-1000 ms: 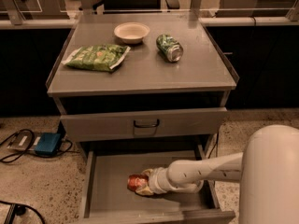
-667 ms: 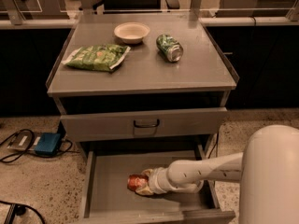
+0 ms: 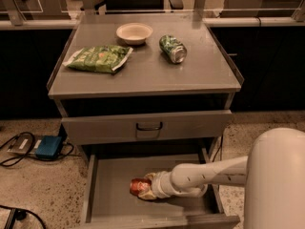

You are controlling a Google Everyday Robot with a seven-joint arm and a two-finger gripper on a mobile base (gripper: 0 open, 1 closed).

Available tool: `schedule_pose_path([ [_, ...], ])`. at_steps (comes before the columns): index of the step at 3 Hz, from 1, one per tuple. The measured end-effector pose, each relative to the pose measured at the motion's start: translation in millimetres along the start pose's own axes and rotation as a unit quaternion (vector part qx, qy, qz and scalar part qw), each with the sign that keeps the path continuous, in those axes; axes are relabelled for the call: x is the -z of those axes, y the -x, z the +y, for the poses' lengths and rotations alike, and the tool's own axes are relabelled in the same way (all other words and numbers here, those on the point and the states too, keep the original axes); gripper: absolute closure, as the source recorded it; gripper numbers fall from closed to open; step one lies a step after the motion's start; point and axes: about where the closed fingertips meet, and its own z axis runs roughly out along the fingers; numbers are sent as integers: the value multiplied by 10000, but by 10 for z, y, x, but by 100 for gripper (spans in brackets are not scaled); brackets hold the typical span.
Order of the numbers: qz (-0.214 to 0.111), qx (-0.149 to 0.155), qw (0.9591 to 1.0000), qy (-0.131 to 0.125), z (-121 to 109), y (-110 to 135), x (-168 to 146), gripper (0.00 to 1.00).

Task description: Pick coke can from middle drawer and place on counter

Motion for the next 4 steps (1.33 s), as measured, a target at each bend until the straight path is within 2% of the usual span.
schedule_pose_path([
  [1,0,0,10000,0,-1,8,10,100],
  [2,26,199,9996,-183,60,80,353,100],
  [3,7,719,9955,-614,310,309,1350,100],
  [4,-59,1054,9899,-945,402,561,2008,100],
])
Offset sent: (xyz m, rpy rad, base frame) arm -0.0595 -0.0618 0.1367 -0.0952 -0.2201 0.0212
